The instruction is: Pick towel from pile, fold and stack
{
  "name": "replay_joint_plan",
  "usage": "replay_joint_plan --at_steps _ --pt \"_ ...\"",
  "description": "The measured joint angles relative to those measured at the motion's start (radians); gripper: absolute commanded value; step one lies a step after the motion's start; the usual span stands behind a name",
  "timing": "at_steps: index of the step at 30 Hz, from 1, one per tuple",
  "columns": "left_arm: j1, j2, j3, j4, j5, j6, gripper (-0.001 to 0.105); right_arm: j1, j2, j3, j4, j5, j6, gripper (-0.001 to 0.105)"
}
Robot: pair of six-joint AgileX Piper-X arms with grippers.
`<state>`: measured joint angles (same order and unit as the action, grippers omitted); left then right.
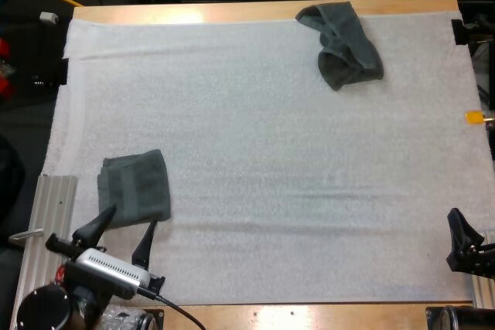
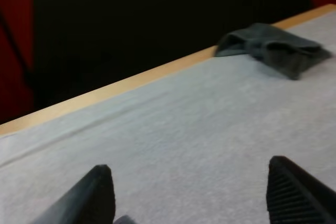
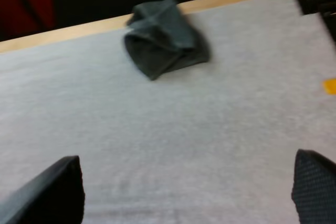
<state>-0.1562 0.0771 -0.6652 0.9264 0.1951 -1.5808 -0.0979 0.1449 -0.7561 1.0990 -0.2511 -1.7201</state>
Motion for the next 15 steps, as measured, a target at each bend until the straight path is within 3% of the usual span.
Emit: replay_joint_plan --at_steps 10,15 --pt "-0.158 0.227 -0.187 0.000 0.031 0.000 0.059 0.000 0.157 -0.224 0.052 -0.259 0.000 0.078" --pt "-0.183 0.304 -0.229 -0.001 0.053 0.000 0.059 0.000 0.222 -0.293 0.064 -0.295 0.000 0.078"
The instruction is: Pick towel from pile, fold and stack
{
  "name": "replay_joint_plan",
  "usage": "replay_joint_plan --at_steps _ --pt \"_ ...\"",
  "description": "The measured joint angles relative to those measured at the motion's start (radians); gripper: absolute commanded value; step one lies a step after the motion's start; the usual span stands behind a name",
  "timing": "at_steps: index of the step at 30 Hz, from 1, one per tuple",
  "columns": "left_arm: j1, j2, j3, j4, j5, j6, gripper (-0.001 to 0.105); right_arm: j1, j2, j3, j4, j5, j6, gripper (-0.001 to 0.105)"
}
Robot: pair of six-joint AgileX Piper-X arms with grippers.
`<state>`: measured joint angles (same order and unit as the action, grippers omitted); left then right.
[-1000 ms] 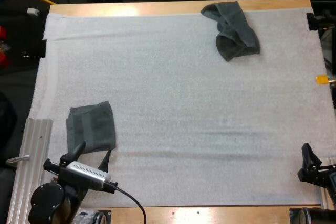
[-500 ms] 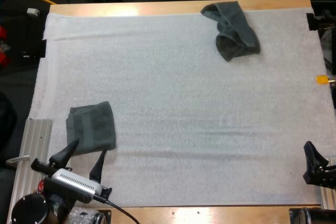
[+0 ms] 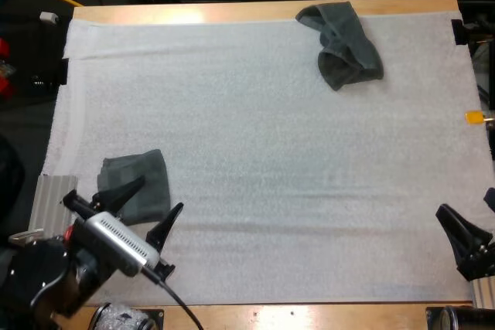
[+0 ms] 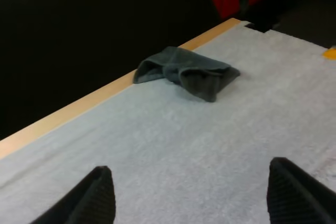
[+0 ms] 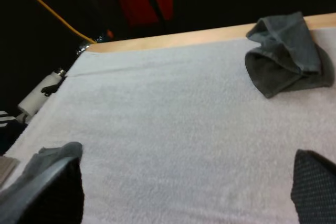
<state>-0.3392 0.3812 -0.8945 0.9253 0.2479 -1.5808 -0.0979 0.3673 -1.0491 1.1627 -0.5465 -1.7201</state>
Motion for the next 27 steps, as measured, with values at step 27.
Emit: replay_joint_plan --at_steps 27 --pt "0.000 0.027 -0.001 -0.001 0.011 -0.005 0.059 0.334 0.854 -0.127 -0.472 0.475 0.177 0.078"
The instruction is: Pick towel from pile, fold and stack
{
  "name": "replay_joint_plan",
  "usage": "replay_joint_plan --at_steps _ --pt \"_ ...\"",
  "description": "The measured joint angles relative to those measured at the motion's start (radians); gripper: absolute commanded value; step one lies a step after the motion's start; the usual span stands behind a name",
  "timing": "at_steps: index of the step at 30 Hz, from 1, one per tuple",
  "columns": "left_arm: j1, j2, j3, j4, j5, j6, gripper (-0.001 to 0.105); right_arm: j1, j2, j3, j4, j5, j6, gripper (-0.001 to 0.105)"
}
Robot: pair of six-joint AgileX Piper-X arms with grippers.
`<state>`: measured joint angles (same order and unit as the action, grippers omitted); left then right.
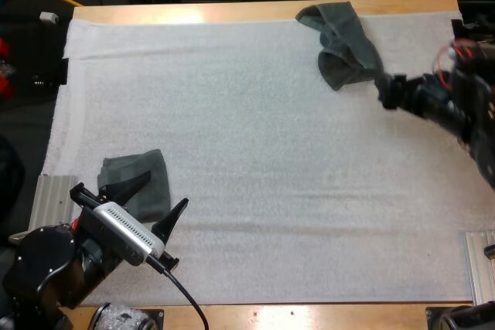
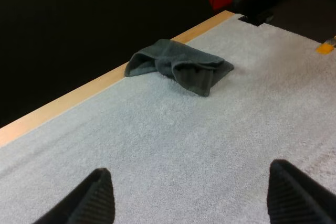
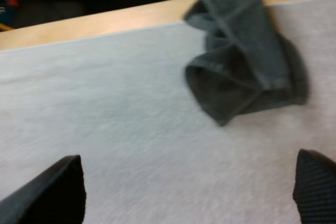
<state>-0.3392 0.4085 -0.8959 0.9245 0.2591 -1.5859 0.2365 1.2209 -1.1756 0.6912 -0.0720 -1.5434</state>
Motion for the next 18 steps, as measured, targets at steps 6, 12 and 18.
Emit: replay_joint_plan --at_steps 6,12,18 --pt "0.000 0.000 0.000 0.000 0.000 0.000 0.059 0.000 0.213 -0.133 -0.008 0.036 0.004 0.078" --pt "0.000 0.000 0.000 0.000 0.000 0.000 0.059 0.000 0.413 -0.254 -0.010 0.092 0.004 0.076" --pt "0.000 0.000 0.000 0.000 0.000 0.000 0.059 0.000 0.577 -0.351 -0.012 0.163 0.004 0.054"
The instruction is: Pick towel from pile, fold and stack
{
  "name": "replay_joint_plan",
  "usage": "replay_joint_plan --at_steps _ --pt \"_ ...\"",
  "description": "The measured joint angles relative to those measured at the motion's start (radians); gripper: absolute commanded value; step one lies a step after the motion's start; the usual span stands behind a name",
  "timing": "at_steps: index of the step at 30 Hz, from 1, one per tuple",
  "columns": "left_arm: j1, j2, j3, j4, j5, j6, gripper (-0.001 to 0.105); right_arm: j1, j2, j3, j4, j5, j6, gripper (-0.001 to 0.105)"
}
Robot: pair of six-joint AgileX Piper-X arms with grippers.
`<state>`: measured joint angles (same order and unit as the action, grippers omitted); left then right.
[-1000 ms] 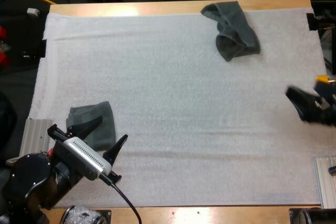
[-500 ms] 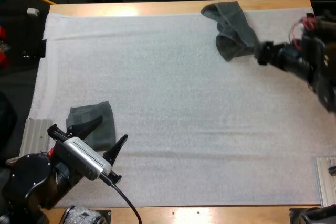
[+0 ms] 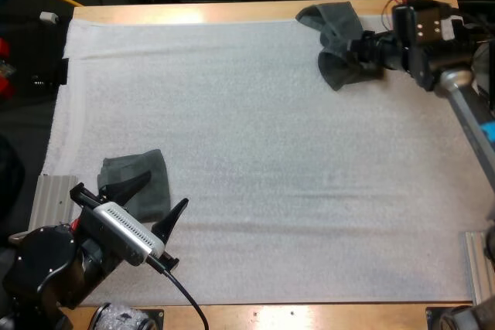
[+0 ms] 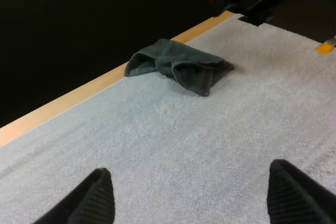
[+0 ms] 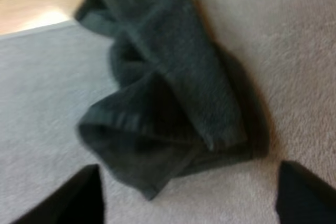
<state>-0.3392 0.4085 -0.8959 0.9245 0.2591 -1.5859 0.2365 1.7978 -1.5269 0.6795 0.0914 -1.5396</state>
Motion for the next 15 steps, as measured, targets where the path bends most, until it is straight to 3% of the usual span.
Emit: replay_joint_plan --at_steps 15 --pt "0.000 0.000 0.000 0.000 0.000 0.000 0.059 0.000 0.335 -0.107 -0.043 0.071 -0.007 0.052"
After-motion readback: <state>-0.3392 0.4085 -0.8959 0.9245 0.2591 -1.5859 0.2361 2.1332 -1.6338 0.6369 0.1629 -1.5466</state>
